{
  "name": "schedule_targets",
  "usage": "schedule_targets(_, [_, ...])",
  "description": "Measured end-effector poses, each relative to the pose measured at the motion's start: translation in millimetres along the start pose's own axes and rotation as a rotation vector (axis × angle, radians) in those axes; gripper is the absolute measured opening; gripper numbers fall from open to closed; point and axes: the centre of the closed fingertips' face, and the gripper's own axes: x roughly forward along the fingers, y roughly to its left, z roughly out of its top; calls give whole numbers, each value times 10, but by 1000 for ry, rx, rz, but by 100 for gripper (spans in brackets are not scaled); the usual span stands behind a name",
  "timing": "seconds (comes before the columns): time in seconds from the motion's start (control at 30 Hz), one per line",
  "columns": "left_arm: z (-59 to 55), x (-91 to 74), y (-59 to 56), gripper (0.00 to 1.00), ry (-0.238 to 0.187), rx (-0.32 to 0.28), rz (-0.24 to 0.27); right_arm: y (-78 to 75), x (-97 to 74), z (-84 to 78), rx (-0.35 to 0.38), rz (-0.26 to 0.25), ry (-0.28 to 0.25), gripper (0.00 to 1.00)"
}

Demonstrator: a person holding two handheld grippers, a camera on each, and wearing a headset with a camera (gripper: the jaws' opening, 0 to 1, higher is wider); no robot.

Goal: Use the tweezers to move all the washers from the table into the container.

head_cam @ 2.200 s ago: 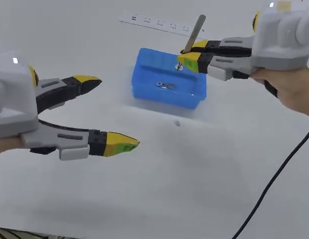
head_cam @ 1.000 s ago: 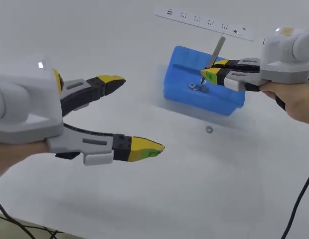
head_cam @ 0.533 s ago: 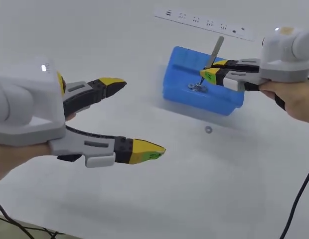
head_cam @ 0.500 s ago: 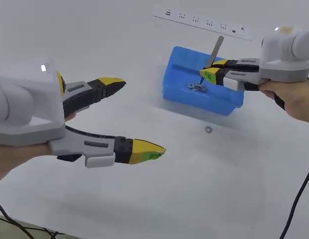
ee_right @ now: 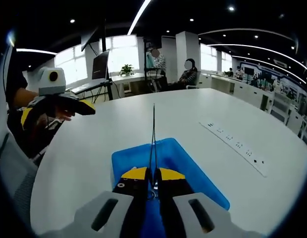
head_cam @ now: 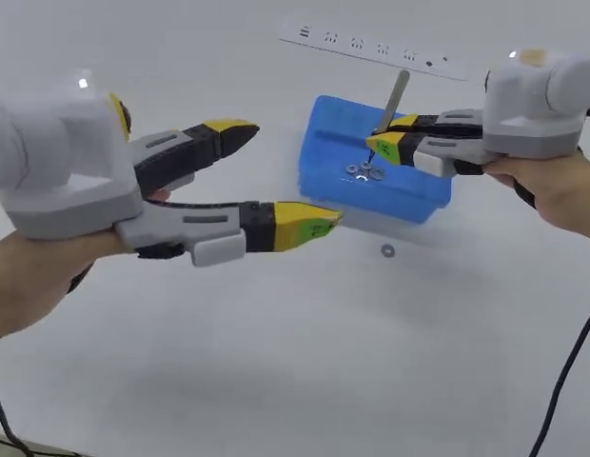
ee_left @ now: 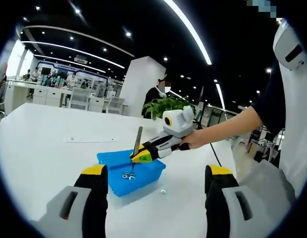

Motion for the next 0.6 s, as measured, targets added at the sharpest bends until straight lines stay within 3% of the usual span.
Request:
schedule_targets(0.13, [27,205,80,83,22,17,-24,68,-26,41,-23,17,-4,8])
schedule_targets(0.33, [132,529,166,77,2,-1,-43,137,-82,59,-64,36,5,8])
schedule_targets(0.37, [130,579,163,76,17,13,-54,144,-91,62,-70,38,7,8])
schedule_targets(0.4, [103,636,172,75,58,36,-67,148,-103,61,-93,40,16,8])
schedule_targets(0.6, [239,857,228,63,86,100,-119,219,-115,69,-144,60,28,8])
